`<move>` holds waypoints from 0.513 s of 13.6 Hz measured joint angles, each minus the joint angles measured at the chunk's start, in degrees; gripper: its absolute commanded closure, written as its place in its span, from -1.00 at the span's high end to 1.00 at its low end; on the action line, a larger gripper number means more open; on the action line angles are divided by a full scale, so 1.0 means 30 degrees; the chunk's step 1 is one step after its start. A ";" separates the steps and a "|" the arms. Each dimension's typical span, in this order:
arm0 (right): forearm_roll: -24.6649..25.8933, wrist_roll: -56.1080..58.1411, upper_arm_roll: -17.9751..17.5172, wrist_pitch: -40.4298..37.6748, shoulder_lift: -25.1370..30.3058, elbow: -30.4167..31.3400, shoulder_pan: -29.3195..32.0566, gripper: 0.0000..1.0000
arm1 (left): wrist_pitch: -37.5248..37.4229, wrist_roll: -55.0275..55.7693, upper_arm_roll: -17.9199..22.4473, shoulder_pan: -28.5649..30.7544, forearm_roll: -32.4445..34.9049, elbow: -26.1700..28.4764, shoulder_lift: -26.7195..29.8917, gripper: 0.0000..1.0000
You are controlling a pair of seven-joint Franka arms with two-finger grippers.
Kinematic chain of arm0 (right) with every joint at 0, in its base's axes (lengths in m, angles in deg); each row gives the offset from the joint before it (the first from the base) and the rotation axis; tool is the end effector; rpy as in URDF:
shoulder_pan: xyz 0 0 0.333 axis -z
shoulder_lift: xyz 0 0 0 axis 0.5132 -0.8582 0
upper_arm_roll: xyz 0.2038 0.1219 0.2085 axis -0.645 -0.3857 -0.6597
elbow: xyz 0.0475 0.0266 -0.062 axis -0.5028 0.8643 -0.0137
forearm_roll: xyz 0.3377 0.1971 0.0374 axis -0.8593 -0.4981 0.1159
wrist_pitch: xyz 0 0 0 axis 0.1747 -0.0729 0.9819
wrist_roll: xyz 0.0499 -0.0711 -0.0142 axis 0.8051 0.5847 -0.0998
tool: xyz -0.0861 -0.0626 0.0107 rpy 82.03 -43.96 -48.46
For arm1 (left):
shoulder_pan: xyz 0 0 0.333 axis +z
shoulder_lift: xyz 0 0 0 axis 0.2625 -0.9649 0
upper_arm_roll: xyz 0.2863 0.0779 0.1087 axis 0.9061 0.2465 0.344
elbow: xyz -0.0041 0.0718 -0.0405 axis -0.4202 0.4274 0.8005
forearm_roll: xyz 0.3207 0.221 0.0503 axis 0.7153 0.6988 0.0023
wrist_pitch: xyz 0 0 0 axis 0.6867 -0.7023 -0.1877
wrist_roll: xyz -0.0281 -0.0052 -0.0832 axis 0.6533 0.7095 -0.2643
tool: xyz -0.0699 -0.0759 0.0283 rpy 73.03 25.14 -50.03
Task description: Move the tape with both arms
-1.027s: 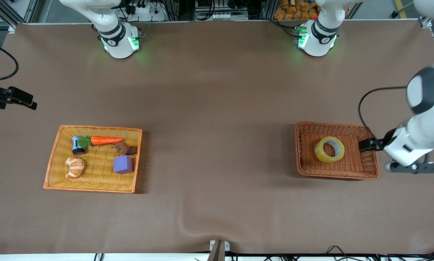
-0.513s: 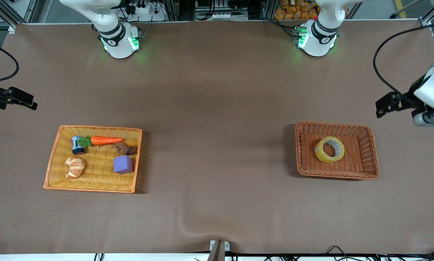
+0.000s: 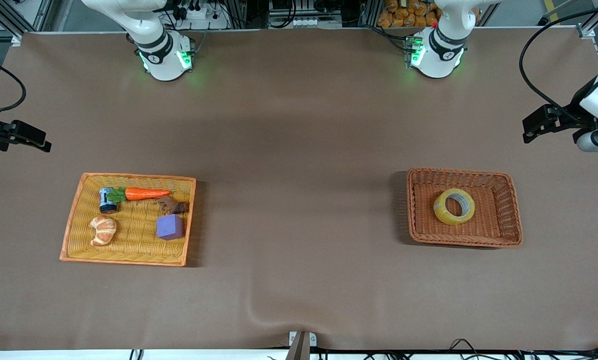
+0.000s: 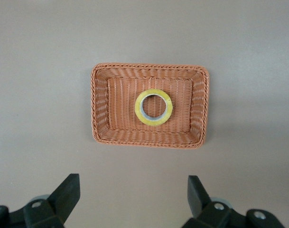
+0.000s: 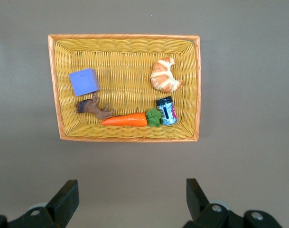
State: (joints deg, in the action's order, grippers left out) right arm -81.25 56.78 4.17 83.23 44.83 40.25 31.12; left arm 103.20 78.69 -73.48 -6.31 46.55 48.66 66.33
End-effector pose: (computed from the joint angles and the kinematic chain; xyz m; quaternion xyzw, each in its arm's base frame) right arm 0.5707 -0.0513 0.6000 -0.9995 0.0194 0.0250 0.0050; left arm 0.5674 -0.0471 0.6407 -0.9994 0.0196 -0.0073 0.0280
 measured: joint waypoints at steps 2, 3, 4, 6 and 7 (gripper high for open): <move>0.0000 -0.0003 -0.0001 0.0070 0.0001 -0.0035 0.0000 1.00 | -0.0002 0.0000 0.1854 -0.1644 -0.0115 0.0238 0.0178 1.00; -0.0001 -0.0009 0.0000 0.0163 0.0001 -0.0070 0.0000 1.00 | -0.0002 -0.0001 0.2412 -0.2060 -0.0249 0.0290 0.0210 1.00; -0.0002 -0.0022 0.0000 0.0309 0.0002 -0.0099 0.0000 1.00 | -0.0002 -0.0001 0.2609 -0.2173 -0.0325 0.0310 0.0218 1.00; -0.0030 -0.0066 -0.0001 0.0415 0.0003 -0.0164 0.0000 1.00 | -0.0001 -0.0001 0.2638 -0.2179 -0.0343 0.0311 0.0224 1.00; -0.0036 -0.0080 -0.0001 0.0425 0.0008 -0.0196 0.0000 1.00 | -0.0001 -0.0001 0.2638 -0.2186 -0.0344 0.0311 0.0233 1.00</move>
State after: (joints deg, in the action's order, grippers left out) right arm -81.35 56.54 4.17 84.51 44.86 39.67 31.12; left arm 103.19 78.69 -65.57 -12.87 45.51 49.59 67.03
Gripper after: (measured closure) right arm 0.000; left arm 0.000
